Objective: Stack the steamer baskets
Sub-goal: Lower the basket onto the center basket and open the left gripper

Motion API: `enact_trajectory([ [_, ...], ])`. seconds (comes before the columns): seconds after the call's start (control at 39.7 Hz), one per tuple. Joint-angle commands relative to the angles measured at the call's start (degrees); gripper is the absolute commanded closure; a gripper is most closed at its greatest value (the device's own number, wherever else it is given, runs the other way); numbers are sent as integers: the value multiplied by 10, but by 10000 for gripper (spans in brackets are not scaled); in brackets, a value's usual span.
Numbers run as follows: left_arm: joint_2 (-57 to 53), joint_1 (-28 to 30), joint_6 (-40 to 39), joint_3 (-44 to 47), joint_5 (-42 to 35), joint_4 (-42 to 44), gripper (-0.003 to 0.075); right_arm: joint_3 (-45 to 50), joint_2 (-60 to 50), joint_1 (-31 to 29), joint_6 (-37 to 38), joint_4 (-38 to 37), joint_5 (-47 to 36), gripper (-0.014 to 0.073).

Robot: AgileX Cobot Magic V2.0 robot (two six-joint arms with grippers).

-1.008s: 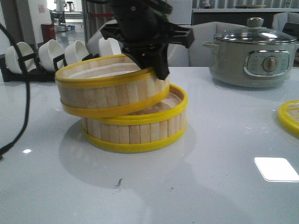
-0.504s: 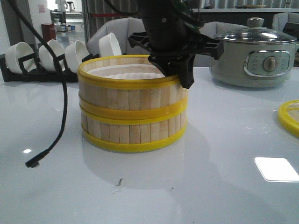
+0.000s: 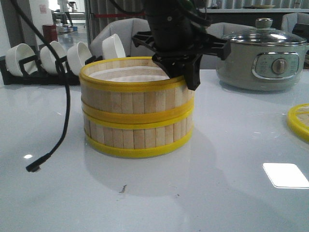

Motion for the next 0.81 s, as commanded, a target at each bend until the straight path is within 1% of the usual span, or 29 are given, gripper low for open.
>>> enact_trajectory([
  [0.0, -38, -6, 2, -46, -18, 17, 402, -22, -2, 0, 0, 0, -46, 159],
  [0.05, -38, -6, 2, -58, -12, 30, 351, -22, -2, 0, 0, 0, -46, 159],
  [0.1, -38, -6, 2, -72, -2, 55, 323, -22, -1, 0, 0, 0, -46, 159],
  [0.25, -38, -4, 0, -119, 38, 117, 332, -22, 5, 0, 0, 0, -42, 159],
  [0.35, -39, 5, -2, -153, 64, 121, 383, -22, 10, 0, 0, 0, -43, 159],
  [0.45, -51, 19, -8, -171, 76, 120, 500, -21, 15, 0, 0, 0, -43, 159],
  [0.53, -73, 35, -29, -173, 75, 120, 617, -21, 20, 0, 0, 0, -43, 159],
  [0.55, -84, 42, -29, -173, 74, 120, 645, -21, 22, 0, 0, 0, -43, 159],
  [0.6, -102, 58, -29, -173, 74, 121, 630, -21, 25, 0, 0, 0, -43, 159],
  [0.66, -122, 77, -29, -173, 74, 121, 637, -21, 29, 0, 0, 0, -43, 159],
  [0.78, -184, 144, -33, -169, 82, 121, 637, -21, 38, 0, 0, 0, -43, 159],
])
